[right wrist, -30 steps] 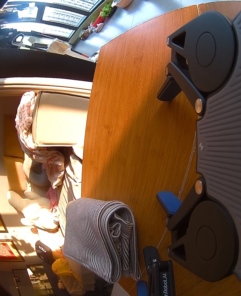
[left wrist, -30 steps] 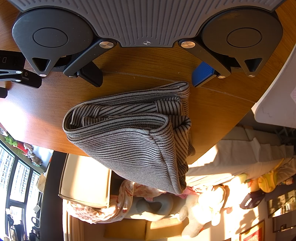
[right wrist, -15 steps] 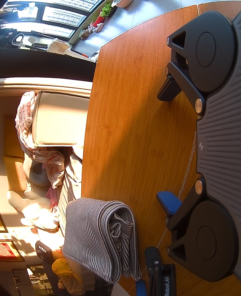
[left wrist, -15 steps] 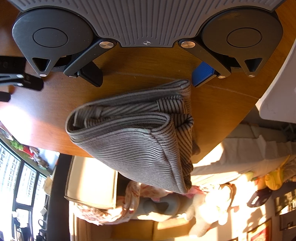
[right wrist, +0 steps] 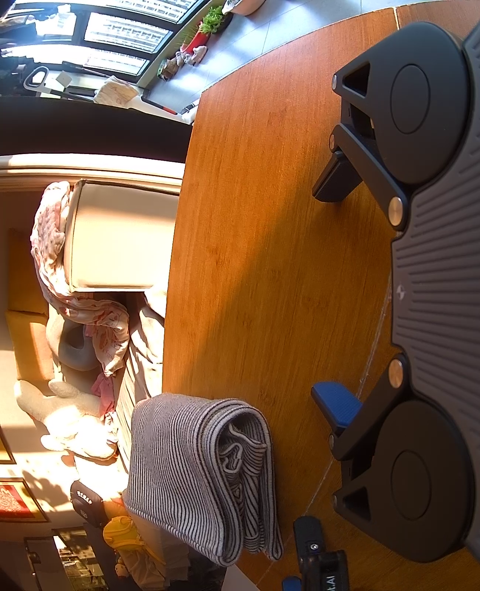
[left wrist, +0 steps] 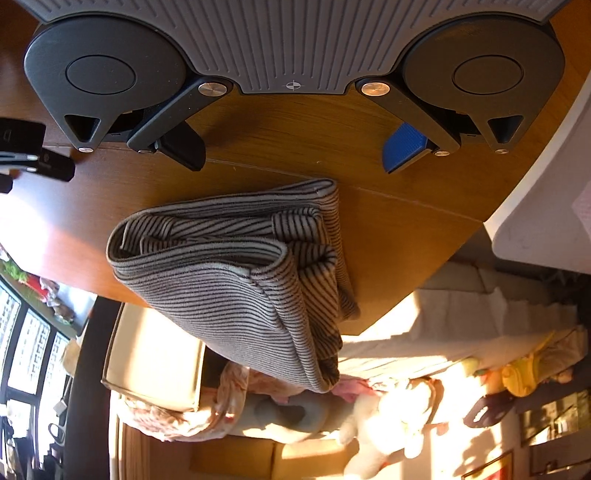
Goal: Fold clothes
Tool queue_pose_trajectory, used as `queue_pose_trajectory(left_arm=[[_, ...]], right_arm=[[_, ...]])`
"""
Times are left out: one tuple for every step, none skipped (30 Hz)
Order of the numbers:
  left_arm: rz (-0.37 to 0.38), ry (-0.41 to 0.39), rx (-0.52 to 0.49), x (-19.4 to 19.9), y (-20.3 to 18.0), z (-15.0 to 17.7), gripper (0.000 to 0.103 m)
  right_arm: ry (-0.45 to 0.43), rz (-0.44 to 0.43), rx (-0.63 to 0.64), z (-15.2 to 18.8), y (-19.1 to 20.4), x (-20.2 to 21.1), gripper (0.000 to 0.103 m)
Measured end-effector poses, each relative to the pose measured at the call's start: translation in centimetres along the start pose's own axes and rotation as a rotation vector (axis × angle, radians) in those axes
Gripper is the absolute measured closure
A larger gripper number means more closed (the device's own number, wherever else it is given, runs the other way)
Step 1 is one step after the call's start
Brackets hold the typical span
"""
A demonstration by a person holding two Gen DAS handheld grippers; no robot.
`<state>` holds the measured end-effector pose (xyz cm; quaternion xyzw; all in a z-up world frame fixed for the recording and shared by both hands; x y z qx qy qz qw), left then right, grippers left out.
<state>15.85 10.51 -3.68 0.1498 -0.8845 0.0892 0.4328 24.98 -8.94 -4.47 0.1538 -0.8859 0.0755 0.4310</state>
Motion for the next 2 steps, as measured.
queue_pose_trajectory(left_arm=[[0.012, -0.005, 0.004, 0.08, 0.16, 0.03, 0.0], [0.035, -0.012, 0.007, 0.21, 0.38, 0.09, 0.0]], right_arm=[[0.0, -0.001, 0.001, 0.16, 0.22, 0.14, 0.0], [0.0, -0.001, 0.001, 0.35, 0.47, 0.3, 0.0]])
Point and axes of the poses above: each gripper's, at about its wrist camera, not at the fingertips, and x roughly against the way its jaws point, y to its left, z to its underside, the point moved 2 cm from there along -x, roughly the way its jaws point, and after that the axes turned 12 degrees about y, right-handed, at the moved point
